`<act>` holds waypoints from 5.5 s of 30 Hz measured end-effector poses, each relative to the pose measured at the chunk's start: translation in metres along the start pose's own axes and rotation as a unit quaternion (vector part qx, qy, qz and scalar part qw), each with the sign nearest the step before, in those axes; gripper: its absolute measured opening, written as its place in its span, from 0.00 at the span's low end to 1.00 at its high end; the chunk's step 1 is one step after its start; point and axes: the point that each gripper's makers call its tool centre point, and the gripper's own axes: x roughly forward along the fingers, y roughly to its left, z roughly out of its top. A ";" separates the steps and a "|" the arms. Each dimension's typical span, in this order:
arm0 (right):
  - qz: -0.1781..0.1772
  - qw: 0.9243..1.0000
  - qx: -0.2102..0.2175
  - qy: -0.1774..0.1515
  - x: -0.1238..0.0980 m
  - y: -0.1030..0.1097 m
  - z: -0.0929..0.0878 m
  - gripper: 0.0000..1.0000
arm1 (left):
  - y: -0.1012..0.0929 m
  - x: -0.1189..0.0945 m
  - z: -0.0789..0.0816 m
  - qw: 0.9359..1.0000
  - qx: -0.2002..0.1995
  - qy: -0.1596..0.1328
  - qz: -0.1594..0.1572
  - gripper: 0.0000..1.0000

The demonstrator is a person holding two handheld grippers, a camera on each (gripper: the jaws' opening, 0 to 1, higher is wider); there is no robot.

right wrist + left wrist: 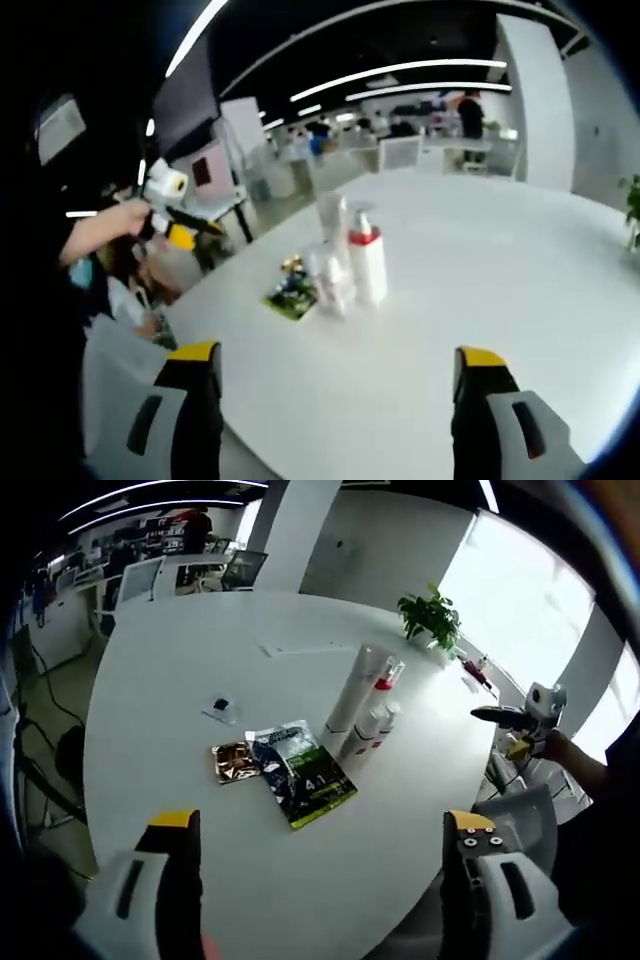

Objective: Arrange the skincare products in the storage area until every visible bottle or jar stands upright without overlapping.

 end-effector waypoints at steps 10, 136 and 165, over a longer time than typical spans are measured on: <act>0.007 1.000 0.020 -0.009 0.013 -0.006 0.005 0.98 | 0.022 0.019 0.009 1.000 0.007 0.020 0.003 0.94; 0.002 0.994 0.095 0.056 0.057 -0.044 -0.050 0.92 | 0.157 0.220 0.089 0.975 0.192 0.073 0.084 0.01; 0.005 0.995 0.090 0.050 0.055 -0.041 -0.042 0.92 | 0.120 0.191 0.106 0.994 0.104 0.026 0.033 0.00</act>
